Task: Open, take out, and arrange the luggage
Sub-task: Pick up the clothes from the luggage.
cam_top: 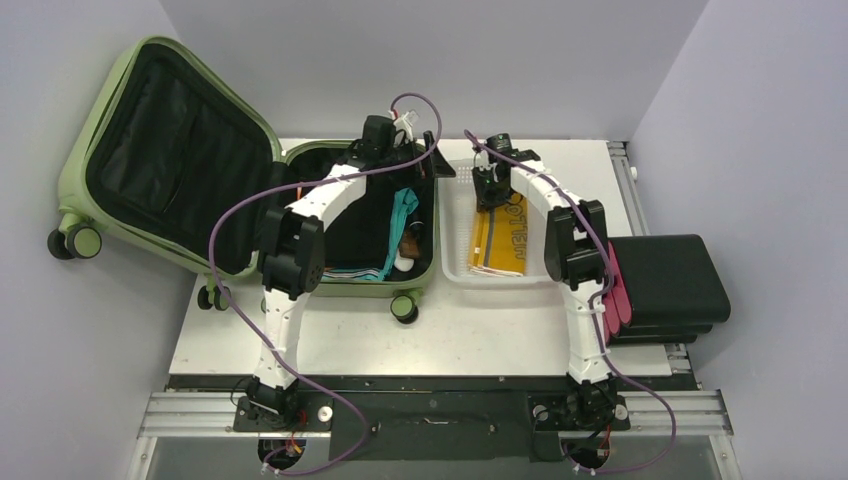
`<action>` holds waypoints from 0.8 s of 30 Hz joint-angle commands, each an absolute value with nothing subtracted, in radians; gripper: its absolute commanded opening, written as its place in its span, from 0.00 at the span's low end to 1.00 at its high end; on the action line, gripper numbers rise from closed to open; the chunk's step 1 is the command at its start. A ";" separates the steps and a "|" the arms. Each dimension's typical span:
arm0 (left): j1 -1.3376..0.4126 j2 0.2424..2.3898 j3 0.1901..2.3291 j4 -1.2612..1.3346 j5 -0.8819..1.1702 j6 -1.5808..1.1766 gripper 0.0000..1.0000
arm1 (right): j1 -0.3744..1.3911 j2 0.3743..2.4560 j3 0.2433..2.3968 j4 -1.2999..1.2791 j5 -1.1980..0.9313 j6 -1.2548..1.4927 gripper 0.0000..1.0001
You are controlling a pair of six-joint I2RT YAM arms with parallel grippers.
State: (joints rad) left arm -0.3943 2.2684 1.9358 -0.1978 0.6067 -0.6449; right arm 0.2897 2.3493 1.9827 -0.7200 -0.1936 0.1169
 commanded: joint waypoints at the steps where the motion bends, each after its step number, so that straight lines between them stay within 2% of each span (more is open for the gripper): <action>1: -0.403 2.223 1.937 -0.140 0.632 -0.655 0.96 | 0.304 2.416 2.033 -0.773 -0.286 0.118 0.22; 11: -0.413 2.230 1.936 -0.132 0.636 -0.658 0.96 | 0.328 2.388 1.999 -0.779 -0.504 0.120 0.19; 16: -0.418 2.231 1.933 -0.130 0.637 -0.660 0.96 | 0.326 2.356 2.014 -0.777 -0.454 0.103 0.19; 24: -0.389 2.193 1.950 -0.161 0.615 -0.633 0.96 | 0.299 2.221 2.024 -0.727 -0.197 0.062 0.30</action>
